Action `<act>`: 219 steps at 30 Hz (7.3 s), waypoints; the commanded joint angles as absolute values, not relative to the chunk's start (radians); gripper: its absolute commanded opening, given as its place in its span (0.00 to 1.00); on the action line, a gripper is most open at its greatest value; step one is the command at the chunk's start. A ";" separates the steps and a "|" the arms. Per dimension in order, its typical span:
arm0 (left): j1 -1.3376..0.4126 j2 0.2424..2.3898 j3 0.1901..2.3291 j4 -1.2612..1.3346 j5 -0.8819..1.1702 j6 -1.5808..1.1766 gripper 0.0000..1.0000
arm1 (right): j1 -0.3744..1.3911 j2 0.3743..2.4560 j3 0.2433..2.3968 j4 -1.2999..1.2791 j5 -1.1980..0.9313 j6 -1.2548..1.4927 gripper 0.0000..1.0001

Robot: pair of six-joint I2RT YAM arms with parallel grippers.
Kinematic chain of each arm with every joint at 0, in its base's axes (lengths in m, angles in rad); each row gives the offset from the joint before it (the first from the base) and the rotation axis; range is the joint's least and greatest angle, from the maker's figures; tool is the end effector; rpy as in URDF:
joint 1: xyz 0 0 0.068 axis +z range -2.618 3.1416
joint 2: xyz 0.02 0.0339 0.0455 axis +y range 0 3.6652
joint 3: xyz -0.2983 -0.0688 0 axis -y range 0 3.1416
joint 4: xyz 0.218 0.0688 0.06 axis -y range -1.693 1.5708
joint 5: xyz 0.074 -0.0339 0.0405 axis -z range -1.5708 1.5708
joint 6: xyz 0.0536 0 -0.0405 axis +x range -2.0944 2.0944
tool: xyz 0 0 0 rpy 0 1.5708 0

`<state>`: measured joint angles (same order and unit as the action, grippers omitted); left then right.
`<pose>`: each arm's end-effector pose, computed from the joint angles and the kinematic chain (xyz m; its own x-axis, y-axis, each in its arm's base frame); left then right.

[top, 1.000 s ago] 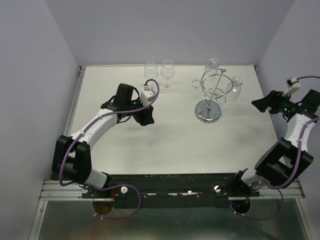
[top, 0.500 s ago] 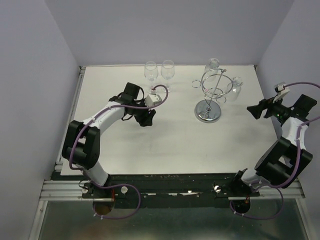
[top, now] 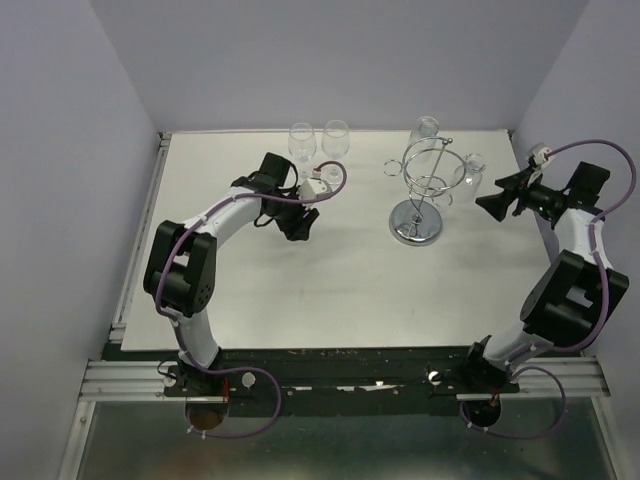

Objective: Take the wine glass off the wine glass rack

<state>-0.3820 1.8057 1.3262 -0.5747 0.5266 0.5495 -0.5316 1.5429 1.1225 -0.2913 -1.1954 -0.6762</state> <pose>0.3333 -0.1629 0.2516 -0.3994 0.6470 -0.6494 0.8926 0.4359 -0.1147 0.2891 -0.1122 0.3163 -0.1754 -0.1631 -0.9709 -0.6810 0.7322 0.0000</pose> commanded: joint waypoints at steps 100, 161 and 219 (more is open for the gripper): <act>-0.406 1.462 1.076 -0.442 0.462 0.497 0.62 | -0.491 1.132 0.902 -0.207 -1.216 -0.368 0.41; -0.787 1.183 1.101 -0.086 0.416 1.074 0.55 | 0.502 1.292 1.083 -0.118 -0.838 0.026 0.01; -0.484 1.224 0.922 -0.218 0.705 0.079 0.00 | 0.407 1.141 1.160 -0.578 -0.764 -0.552 0.98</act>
